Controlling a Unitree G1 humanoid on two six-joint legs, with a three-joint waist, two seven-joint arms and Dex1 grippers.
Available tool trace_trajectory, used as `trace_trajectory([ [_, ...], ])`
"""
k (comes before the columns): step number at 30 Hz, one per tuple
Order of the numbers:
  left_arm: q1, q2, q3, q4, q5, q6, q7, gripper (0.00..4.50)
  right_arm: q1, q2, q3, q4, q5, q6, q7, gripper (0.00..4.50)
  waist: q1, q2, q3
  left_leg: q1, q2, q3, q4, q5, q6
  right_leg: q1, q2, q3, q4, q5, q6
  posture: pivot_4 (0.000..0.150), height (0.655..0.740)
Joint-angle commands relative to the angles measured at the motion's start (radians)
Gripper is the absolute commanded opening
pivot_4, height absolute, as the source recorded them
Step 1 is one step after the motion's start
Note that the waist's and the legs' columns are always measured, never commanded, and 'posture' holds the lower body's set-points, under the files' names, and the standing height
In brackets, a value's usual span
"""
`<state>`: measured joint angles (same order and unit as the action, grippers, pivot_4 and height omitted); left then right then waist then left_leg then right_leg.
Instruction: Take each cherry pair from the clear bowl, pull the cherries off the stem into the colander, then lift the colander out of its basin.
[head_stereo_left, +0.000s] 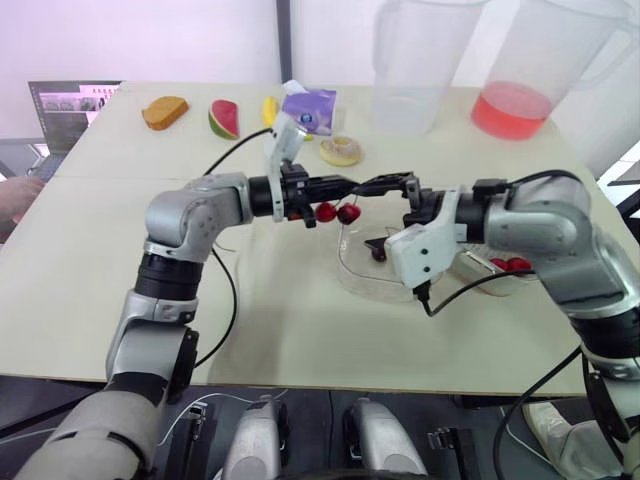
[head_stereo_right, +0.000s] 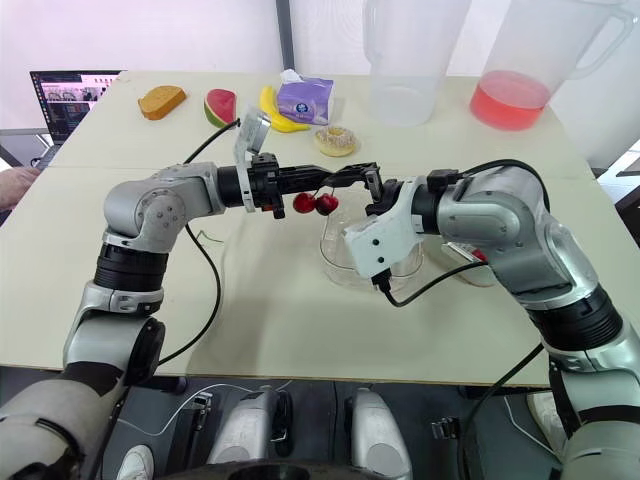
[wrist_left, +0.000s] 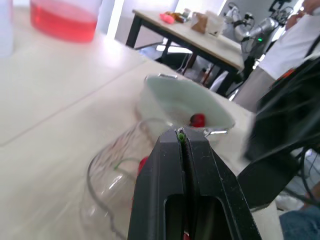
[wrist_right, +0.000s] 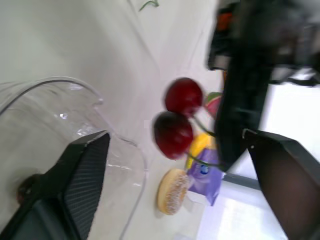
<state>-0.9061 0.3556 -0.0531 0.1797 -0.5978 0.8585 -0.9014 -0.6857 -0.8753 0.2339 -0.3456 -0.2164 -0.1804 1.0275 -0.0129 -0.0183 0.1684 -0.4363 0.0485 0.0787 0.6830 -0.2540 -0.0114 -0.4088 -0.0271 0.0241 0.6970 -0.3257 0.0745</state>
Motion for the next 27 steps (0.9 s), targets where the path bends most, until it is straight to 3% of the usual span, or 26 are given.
trace_trajectory([
  [1, -0.033, 0.021, 0.008, 0.001, 0.014, -0.038, -0.034, 0.0, 0.012, -0.015, -0.058, -0.043, 0.038, 0.017, 0.003, 4.47, 0.001, 0.0, 0.0, 0.0, 0.0, 0.0, 0.0, 0.0, 0.0, 0.0, 0.0, 0.0, 0.0, 0.0, 0.0, 0.15, 0.74],
  [3, -0.039, 0.033, 0.005, 0.001, 0.016, -0.047, -0.056, 0.0, 0.037, 0.003, -0.094, -0.07, 0.119, 0.151, 0.01, 4.47, 0.002, 0.0, 0.0, 0.0, 0.0, 0.0, 0.0, 0.0, 0.0, 0.0, 0.0, 0.0, 0.0, 0.0, 0.0, 0.15, 0.74],
  [4, -0.044, 0.042, 0.005, -0.007, 0.013, -0.05, -0.075, 0.0, 0.047, 0.022, -0.123, -0.102, 0.196, 0.322, 0.012, 4.47, 0.002, 0.0, 0.0, 0.0, 0.0, 0.0, 0.0, 0.0, 0.0, 0.0, 0.0, 0.0, 0.0, 0.0, 0.0, 0.15, 0.74],
  [6, -0.056, 0.061, 0.018, -0.038, -0.019, -0.051, -0.137, 0.0, 0.021, 0.06, -0.188, -0.172, 0.411, 0.862, 0.011, 4.47, 0.002, 0.0, 0.0, 0.0, 0.0, 0.0, 0.0, 0.0, 0.0, 0.0, -0.001, 0.0, 0.0, 0.0, 0.0, 0.15, 0.74],
  [8, -0.064, 0.078, 0.029, -0.059, -0.041, -0.064, -0.196, 0.0, -0.036, 0.091, -0.236, -0.208, 0.569, 1.244, -0.001, 4.47, 0.001, 0.0, 0.0, 0.0, 0.001, 0.0, 0.0, 0.0, -0.001, 0.0, -0.001, 0.0, 0.001, 0.0, 0.0, 0.15, 0.74],
  [13, -0.076, 0.101, 0.048, -0.086, -0.092, -0.049, -0.271, 0.0, -0.189, 0.23, -0.353, -0.177, 0.75, 1.744, -0.068, 4.47, -0.003, 0.0, 0.0, 0.001, 0.001, 0.0, -0.001, -0.001, 0.002, 0.0, -0.002, 0.0, 0.001, 0.0, -0.001, 0.15, 0.74],
  [19, -0.075, 0.101, 0.05, -0.108, -0.113, -0.039, -0.279, 0.0, -0.265, 0.324, -0.41, -0.073, 0.872, 1.795, -0.214, 4.47, 0.003, 0.0, 0.0, 0.001, 0.0, 0.0, -0.001, -0.003, 0.006, 0.0, -0.002, 0.0, 0.001, 0.0, -0.001, 0.15, 0.74],
  [27, -0.065, 0.08, 0.05, -0.128, -0.112, -0.042, -0.257, 0.0, -0.299, 0.361, -0.425, 0.0, 1.03, 1.795, -0.371, 4.47, -0.002, 0.0, 0.0, 0.0, 0.0, 0.0, -0.002, -0.004, 0.006, -0.001, -0.002, 0.0, 0.001, 0.0, 0.0, 0.15, 0.74],
])
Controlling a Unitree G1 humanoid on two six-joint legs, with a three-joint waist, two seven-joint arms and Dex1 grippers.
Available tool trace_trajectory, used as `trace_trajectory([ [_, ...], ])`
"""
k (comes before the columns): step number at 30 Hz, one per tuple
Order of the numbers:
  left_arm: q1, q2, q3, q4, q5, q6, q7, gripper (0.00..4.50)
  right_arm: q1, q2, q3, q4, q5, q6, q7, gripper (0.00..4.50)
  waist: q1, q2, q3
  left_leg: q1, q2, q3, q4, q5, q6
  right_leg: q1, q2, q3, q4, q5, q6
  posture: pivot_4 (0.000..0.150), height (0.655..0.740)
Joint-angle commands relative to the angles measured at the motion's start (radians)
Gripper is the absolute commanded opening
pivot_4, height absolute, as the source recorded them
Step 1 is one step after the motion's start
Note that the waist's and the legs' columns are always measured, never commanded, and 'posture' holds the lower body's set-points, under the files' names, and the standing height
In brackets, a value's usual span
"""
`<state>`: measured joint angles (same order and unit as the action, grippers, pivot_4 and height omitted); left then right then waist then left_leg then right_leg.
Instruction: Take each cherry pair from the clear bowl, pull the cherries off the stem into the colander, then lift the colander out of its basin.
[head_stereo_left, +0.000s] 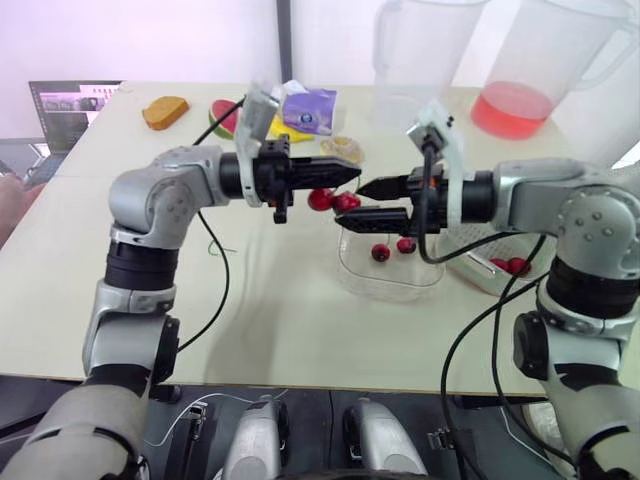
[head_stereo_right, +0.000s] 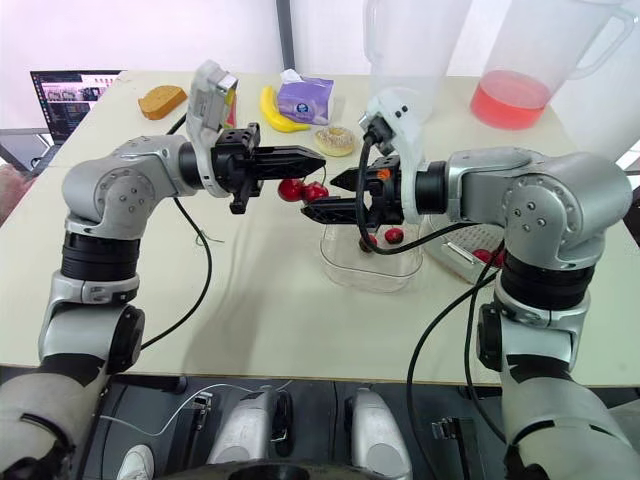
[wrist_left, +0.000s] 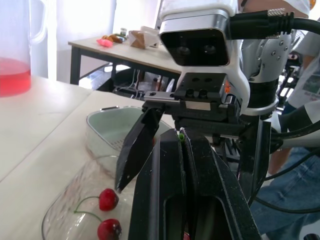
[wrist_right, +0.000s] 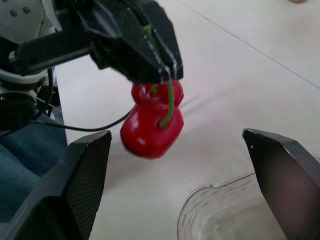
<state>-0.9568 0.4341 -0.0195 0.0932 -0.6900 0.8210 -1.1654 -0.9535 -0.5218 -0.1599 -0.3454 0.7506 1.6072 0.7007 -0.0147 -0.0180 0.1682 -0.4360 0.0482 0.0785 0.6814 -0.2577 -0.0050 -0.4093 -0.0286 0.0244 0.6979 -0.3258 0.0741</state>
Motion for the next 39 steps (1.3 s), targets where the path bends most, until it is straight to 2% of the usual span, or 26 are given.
trace_trajectory([
  [1, -0.014, 0.001, 0.016, -0.043, -0.019, -0.005, 0.01, 0.0, -0.031, 0.009, -0.034, 0.004, 0.082, 0.007, -0.062, 4.47, 0.0, 0.0, 0.0, 0.0, 0.0, 0.0, 0.0, 0.0, 0.0, 0.0, 0.0, 0.0, 0.0, 0.0, 0.0, 0.15, 0.74],
  [3, -0.013, 0.001, 0.016, -0.046, -0.019, -0.005, 0.013, 0.0, -0.028, 0.01, -0.035, 0.011, 0.113, 0.007, -0.095, 4.47, -0.001, 0.0, 0.0, 0.0, 0.0, 0.0, 0.0, 0.0, 0.0, 0.0, 0.0, 0.0, 0.0, 0.0, 0.0, 0.15, 0.74],
  [6, -0.012, 0.0, 0.016, -0.049, -0.02, -0.003, 0.018, 0.0, -0.021, 0.006, -0.034, 0.016, 0.15, 0.007, -0.135, 3.62, -0.001, 0.0, 0.0, 0.0, 0.0, 0.0, 0.0, 0.0, 0.0, 0.0, 0.0, 0.0, 0.0, 0.0, 0.0, 0.15, 0.74],
  [8, -0.011, 0.0, 0.016, -0.049, -0.019, -0.004, 0.02, 0.0, -0.017, 0.006, -0.037, 0.021, 0.172, 0.007, -0.158, 2.7, -0.001, 0.0, 0.0, 0.0, 0.0, 0.0, 0.0, 0.0, 0.0, 0.0, 0.0, 0.0, 0.0, 0.0, 0.0, 0.15, 0.74],
  [11, -0.01, -0.002, 0.017, -0.05, -0.02, -0.002, 0.025, 0.0, -0.003, 0.001, -0.035, 0.022, 0.185, 0.007, -0.185, 1.09, -0.001, 0.0, 0.0, 0.0, 0.0, 0.0, 0.0, 0.0, 0.0, 0.0, 0.0, 0.0, 0.0, 0.0, 0.0, 0.15, 0.74],
  [12, -0.009, -0.002, 0.017, -0.05, -0.02, -0.003, 0.025, 0.0, 0.001, 0.0, -0.035, 0.023, 0.193, 0.007, -0.192, 0.79, -0.001, 0.0, 0.0, 0.0, 0.0, 0.0, 0.0, 0.0, 0.0, 0.0, 0.0, 0.0, 0.0, 0.0, 0.0, 0.15, 0.74],
  [13, -0.008, -0.001, 0.018, -0.05, -0.02, -0.003, 0.025, 0.0, 0.006, -0.009, -0.029, 0.019, 0.195, 0.007, -0.194, 0.69, -0.001, 0.0, 0.0, 0.0, 0.0, 0.0, 0.0, 0.0, 0.0, 0.0, 0.0, 0.0, 0.0, 0.0, 0.0, 0.15, 0.74],
  [19, -0.004, 0.002, 0.022, -0.043, -0.018, -0.006, 0.03, 0.0, 0.041, -0.041, -0.001, 0.005, 0.196, 0.007, -0.198, 0.69, -0.001, 0.0, 0.0, 0.0, 0.0, 0.0, 0.0, 0.0, 0.0, 0.0, 0.0, 0.0, 0.0, 0.0, 0.0, 0.15, 0.74],
  [25, -0.004, -0.004, 0.031, -0.04, -0.024, -0.001, 0.044, 0.0, 0.158, -0.09, 0.065, -0.023, 0.156, -0.035, -0.185, 0.69, 0.0, 0.0, 0.0, -0.001, 0.0, -0.001, -0.001, 0.0, 0.0, 0.0, 0.0, 0.0, -0.002, 0.0, 0.0, 0.15, 0.74],
  [28, -0.001, -0.004, 0.031, -0.042, -0.024, 0.001, 0.047, 0.0, 0.168, -0.089, 0.048, -0.014, 0.145, -0.052, -0.193, 0.69, -0.001, 0.0, 0.0, -0.002, 0.0, 0.0, -0.001, 0.0, 0.0, -0.001, 0.001, 0.0, -0.002, 0.0, 0.0, 0.15, 0.74],
  [34, 0.011, 0.003, 0.031, -0.043, -0.021, 0.005, 0.053, 0.0, 0.132, -0.081, -0.095, -0.003, 0.16, -0.028, -0.227, 0.69, -0.001, 0.0, 0.0, -0.003, 0.001, -0.001, -0.001, 0.0, 0.0, -0.002, 0.001, 0.0, -0.002, 0.0, 0.0, 0.15, 0.74],
  [39, 0.039, 0.018, 0.031, -0.04, -0.007, 0.0, 0.067, 0.0, 0.184, -0.212, -0.242, -0.013, 0.104, 0.002, -0.273, 0.69, 0.006, 0.0, 0.0, -0.003, 0.0, -0.001, -0.001, 0.0, 0.0, -0.002, 0.0, 0.0, -0.003, 0.0, 0.0, 0.15, 0.74],
])
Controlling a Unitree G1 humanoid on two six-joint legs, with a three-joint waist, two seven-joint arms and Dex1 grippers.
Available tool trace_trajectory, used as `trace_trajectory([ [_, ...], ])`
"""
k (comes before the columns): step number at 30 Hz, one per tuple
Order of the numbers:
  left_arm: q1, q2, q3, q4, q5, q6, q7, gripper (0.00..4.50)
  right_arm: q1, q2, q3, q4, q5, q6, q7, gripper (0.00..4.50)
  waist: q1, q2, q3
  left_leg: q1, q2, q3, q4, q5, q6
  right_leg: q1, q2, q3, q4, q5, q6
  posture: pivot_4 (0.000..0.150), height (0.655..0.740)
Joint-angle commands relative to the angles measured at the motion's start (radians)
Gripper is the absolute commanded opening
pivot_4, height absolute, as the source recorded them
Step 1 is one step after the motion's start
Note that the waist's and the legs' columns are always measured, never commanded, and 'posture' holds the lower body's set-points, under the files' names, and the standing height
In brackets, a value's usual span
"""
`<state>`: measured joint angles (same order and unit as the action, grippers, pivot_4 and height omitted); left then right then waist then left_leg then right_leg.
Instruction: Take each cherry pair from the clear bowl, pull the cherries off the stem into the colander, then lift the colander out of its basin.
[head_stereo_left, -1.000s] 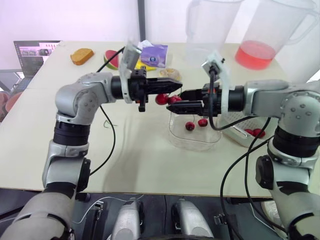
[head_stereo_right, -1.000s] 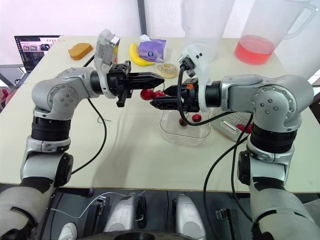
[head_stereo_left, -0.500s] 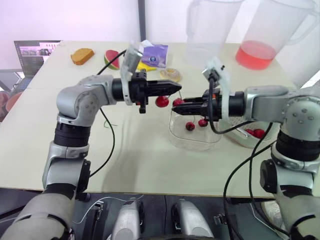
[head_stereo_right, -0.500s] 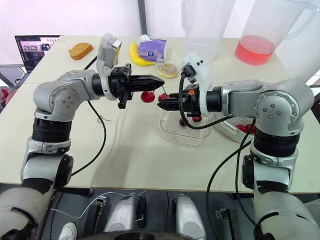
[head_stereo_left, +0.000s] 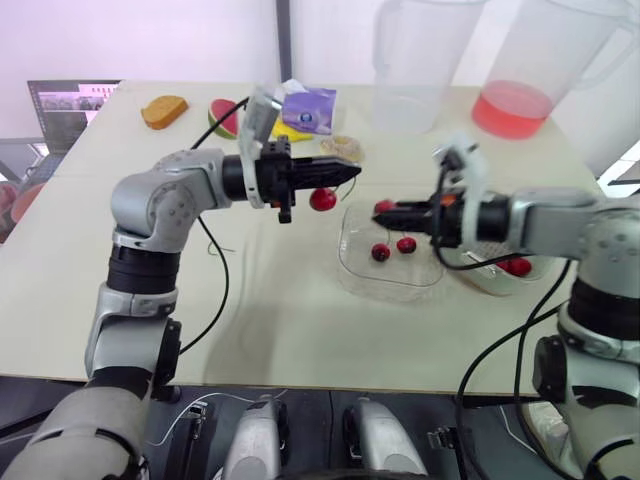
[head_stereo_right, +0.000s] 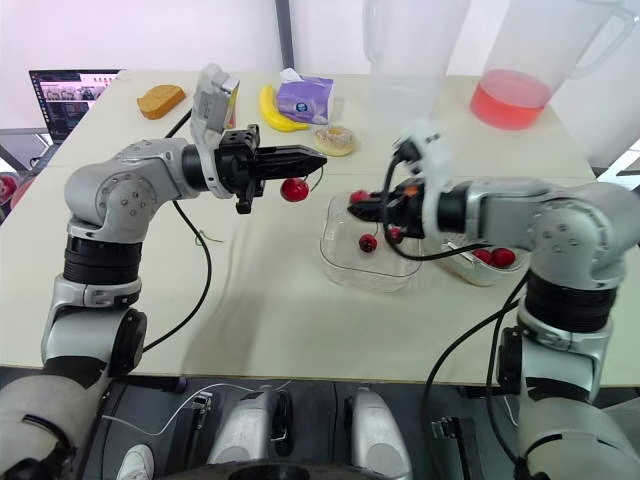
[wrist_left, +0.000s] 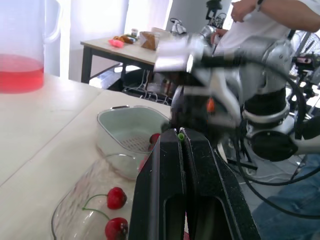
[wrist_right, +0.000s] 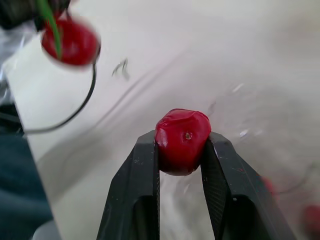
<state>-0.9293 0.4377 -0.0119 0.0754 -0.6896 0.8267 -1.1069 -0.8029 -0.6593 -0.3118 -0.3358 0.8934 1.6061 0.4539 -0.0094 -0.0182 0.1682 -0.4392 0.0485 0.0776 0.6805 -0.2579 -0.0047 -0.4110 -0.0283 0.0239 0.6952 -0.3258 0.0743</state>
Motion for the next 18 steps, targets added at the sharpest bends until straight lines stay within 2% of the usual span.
trace_trajectory([
  [1, 0.02, 0.017, 0.021, -0.022, -0.001, -0.011, 0.011, 0.0, 0.064, -0.108, -0.107, -0.018, -0.065, -0.006, -0.038, 0.69, 0.0, 0.0, 0.0, -0.001, 0.0, 0.0, 0.0, 0.0, 0.0, 0.0, 0.0, 0.0, -0.001, 0.0, 0.0, 0.15, 0.74],
  [5, 0.05, 0.025, 0.022, -0.046, -0.002, -0.01, 0.03, 0.0, 0.281, -0.262, -0.122, 0.008, -0.229, -0.127, -0.093, 0.69, 0.001, 0.0, 0.0, -0.002, 0.0, 0.0, 0.0, 0.0, 0.001, 0.001, 0.0, 0.0, -0.005, 0.001, 0.001, 0.15, 0.74],
  [10, 0.064, 0.024, 0.021, -0.068, -0.015, -0.002, 0.052, 0.0, 0.363, -0.24, -0.126, 0.035, -0.277, -0.209, -0.1, 0.69, -0.015, 0.001, 0.0, -0.001, 0.001, 0.001, 0.0, 0.0, 0.001, 0.001, 0.001, 0.002, -0.005, 0.002, 0.003, 0.15, 0.74],
  [18, 0.064, 0.019, 0.024, -0.087, -0.024, 0.01, 0.074, 0.0, 0.366, -0.19, -0.077, 0.157, -0.349, -0.315, -0.102, 0.69, -0.002, 0.001, 0.0, -0.002, 0.0, 0.001, 0.0, 0.0, 0.001, 0.001, 0.002, 0.002, -0.006, 0.002, 0.003, 0.15, 0.74],
])
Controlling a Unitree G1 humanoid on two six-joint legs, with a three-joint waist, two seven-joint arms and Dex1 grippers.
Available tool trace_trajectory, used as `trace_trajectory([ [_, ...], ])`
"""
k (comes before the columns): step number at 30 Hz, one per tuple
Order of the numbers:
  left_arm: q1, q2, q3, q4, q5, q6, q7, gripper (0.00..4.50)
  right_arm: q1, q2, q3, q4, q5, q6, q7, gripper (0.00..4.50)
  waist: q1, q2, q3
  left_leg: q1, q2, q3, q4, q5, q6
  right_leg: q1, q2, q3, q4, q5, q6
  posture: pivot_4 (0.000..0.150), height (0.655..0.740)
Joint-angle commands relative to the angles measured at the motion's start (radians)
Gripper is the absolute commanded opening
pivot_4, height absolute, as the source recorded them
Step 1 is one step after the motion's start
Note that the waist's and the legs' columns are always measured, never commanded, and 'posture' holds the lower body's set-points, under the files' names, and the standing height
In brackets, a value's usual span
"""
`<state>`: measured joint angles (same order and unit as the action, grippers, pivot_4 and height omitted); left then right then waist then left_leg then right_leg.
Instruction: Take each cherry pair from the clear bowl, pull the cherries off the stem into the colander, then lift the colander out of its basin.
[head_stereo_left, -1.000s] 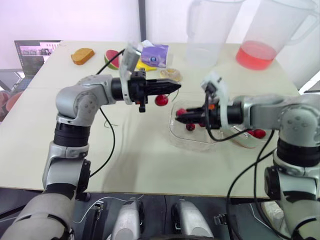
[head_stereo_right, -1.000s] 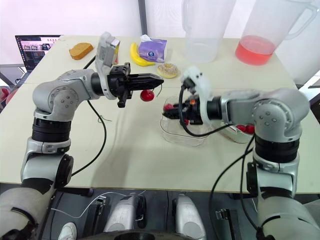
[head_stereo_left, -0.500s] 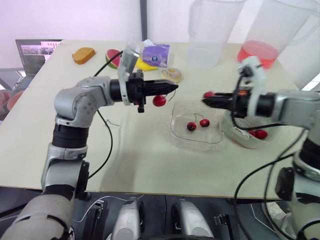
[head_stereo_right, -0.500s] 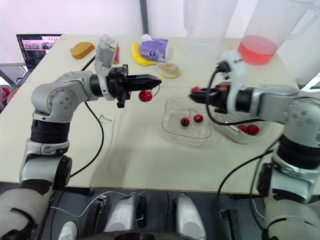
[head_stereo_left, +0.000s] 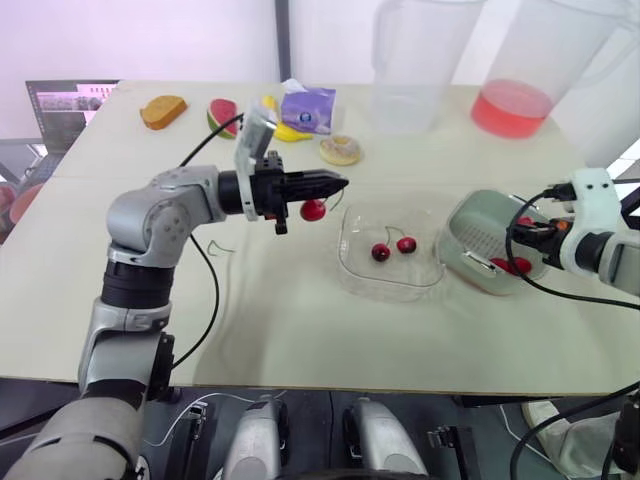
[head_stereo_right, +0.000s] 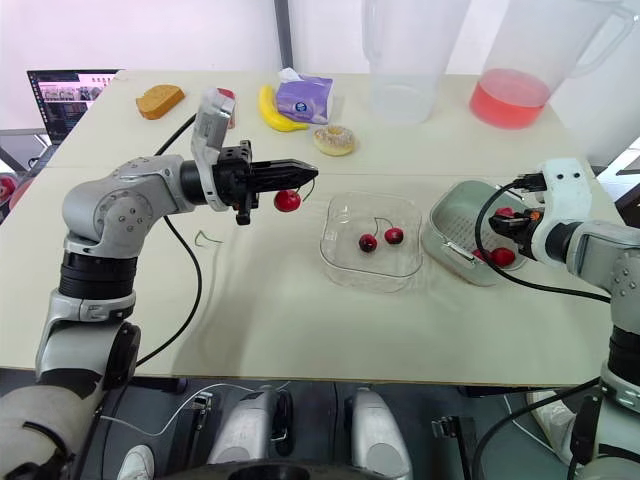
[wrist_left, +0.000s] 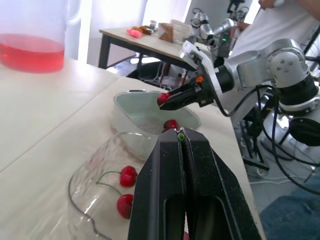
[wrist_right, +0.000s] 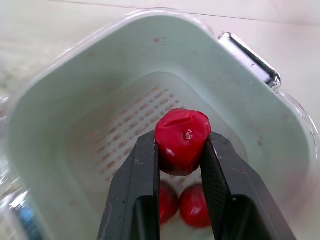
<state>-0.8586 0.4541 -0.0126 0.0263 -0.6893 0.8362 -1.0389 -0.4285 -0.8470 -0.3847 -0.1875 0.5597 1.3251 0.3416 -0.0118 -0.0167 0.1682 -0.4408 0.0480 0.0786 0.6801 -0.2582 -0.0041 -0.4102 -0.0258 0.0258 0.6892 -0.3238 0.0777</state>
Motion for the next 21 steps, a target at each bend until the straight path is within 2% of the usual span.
trace_trajectory([
  [1, -0.007, 0.002, 0.025, -0.042, -0.025, 0.002, 0.009, 0.0, -0.007, -0.001, 0.001, 0.019, -0.022, -0.044, 0.013, 1.17, 0.001, 0.0, 0.0, 0.0, 0.0, 0.0, 0.0, 0.0, 0.0, 0.0, 0.0, 0.0, 0.0, 0.0, 0.0, 0.15, 0.74],
  [2, -0.007, 0.002, 0.026, -0.044, -0.025, 0.003, 0.011, 0.0, -0.006, -0.001, 0.004, 0.029, -0.026, -0.051, 0.015, 1.69, 0.001, 0.0, 0.0, 0.0, 0.0, 0.0, 0.0, 0.0, 0.0, 0.0, 0.0, 0.0, 0.0, 0.0, 0.0, 0.15, 0.74],
  [3, -0.006, 0.002, 0.026, -0.046, -0.025, 0.004, 0.013, 0.0, -0.004, 0.0, 0.005, 0.035, -0.026, -0.052, 0.019, 1.99, 0.001, 0.0, 0.0, 0.0, 0.0, 0.0, 0.0, 0.0, 0.0, 0.0, 0.0, 0.0, -0.001, 0.0, 0.001, 0.15, 0.74],
  [4, -0.006, 0.002, 0.027, -0.047, -0.026, 0.005, 0.014, 0.0, -0.001, 0.0, 0.006, 0.039, -0.027, -0.055, 0.022, 2.75, 0.001, 0.0, 0.0, 0.0, 0.0, 0.0, 0.0, 0.0, 0.0, 0.0, 0.0, 0.0, -0.001, 0.0, 0.001, 0.15, 0.74],
  [6, -0.005, 0.003, 0.028, -0.049, -0.026, 0.005, 0.016, 0.0, -0.001, 0.003, 0.004, 0.043, -0.03, -0.057, 0.026, 3.21, 0.0, 0.0, 0.0, 0.0, 0.0, 0.0, 0.0, 0.0, 0.0, 0.0, 0.0, 0.0, -0.001, 0.0, 0.001, 0.15, 0.74],
  [7, -0.005, 0.003, 0.029, -0.05, -0.027, 0.006, 0.017, 0.0, -0.003, 0.006, -0.003, 0.042, -0.03, -0.056, 0.024, 3.73, 0.0, 0.0, 0.0, 0.0, 0.0, 0.0, 0.0, 0.0, 0.0, 0.0, 0.0, 0.0, -0.001, 0.0, 0.001, 0.15, 0.74],
  [9, -0.006, 0.004, 0.029, -0.049, -0.026, 0.005, 0.018, 0.0, -0.009, 0.008, -0.014, 0.039, -0.029, -0.052, 0.023, 4.49, 0.0, 0.0, 0.0, 0.0, 0.0, 0.0, 0.0, 0.0, 0.0, 0.0, 0.0, 0.0, -0.001, 0.0, 0.001, 0.15, 0.74],
  [14, -0.013, 0.008, 0.034, -0.039, -0.025, 0.001, 0.014, 0.0, -0.104, 0.014, -0.111, -0.05, 0.049, -0.023, 0.037, 4.49, -0.002, 0.002, 0.001, 0.0, 0.0, 0.0, 0.0, 0.0, 0.0, 0.0, 0.0, 0.0, -0.001, 0.0, 0.001, 0.15, 0.74],
  [17, -0.023, 0.011, 0.036, -0.029, -0.023, -0.003, 0.008, 0.0, -0.149, 0.015, -0.143, -0.149, 0.165, 0.034, 0.102, 4.49, -0.002, 0.003, 0.001, 0.0, 0.0, 0.0, 0.0, 0.0, 0.0, 0.0, 0.0, 0.0, -0.001, 0.0, 0.001, 0.15, 0.74],
  [21, -0.032, 0.011, 0.038, -0.025, -0.03, -0.006, -0.008, 0.0, -0.124, 0.027, -0.139, -0.305, 0.383, 0.095, 0.235, 4.49, 0.002, 0.002, 0.001, 0.0, 0.001, -0.002, 0.0, 0.0, 0.0, 0.001, 0.0, -0.001, -0.001, 0.0, 0.001, 0.15, 0.74],
])
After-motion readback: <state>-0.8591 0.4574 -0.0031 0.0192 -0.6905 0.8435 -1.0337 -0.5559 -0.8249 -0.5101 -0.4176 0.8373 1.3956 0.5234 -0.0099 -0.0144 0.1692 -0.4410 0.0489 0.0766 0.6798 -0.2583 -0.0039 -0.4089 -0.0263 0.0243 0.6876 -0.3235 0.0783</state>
